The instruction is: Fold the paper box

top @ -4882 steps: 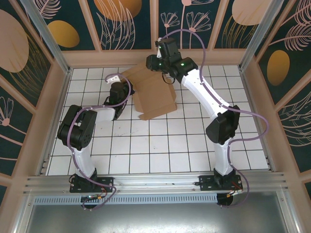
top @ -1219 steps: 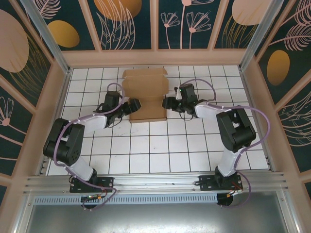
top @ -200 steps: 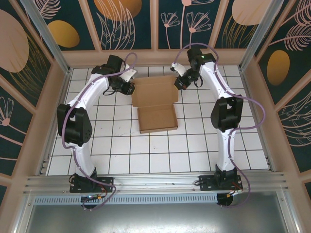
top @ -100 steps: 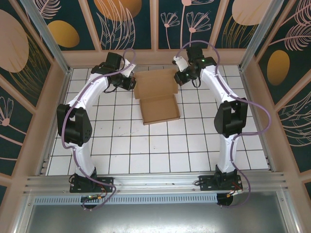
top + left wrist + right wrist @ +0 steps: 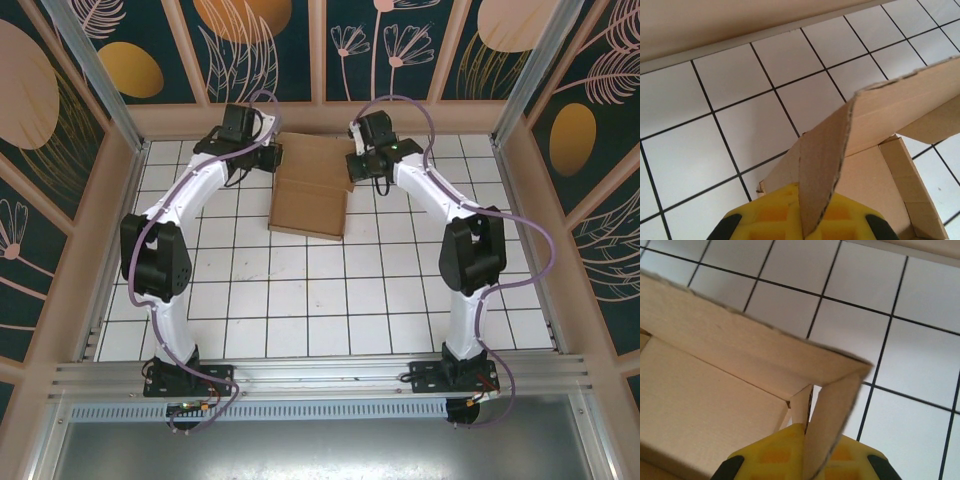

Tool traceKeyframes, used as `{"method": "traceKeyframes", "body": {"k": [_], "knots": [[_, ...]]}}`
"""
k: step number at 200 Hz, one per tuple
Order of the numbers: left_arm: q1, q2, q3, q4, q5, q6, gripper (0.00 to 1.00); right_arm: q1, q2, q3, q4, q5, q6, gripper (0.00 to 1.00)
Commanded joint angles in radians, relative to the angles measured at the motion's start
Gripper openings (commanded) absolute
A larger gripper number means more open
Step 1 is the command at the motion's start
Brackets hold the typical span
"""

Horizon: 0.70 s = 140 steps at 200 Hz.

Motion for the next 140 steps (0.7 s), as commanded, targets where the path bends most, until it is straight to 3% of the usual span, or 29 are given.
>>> {"method": "traceKeyframes", "body": {"k": [1, 78, 140], "knots": [[-0.031, -0.017, -0.051, 0.145, 0.017, -0.035, 0.0, 0.033, -0.057, -0.049, 0.118, 0.083, 0.129, 0.0], [-0.062, -0.057, -0.24, 0.436, -0.071, -0.103, 0.0, 0.043, -0.095, -0.151, 0.327, 0.208, 0.33, 0.0], [-0.066, -0.055, -0.315, 0.575, -0.14, -0.159, 0.0, 0.089, -0.147, -0.329, 0.547, 0.37, 0.357, 0.0]]}}
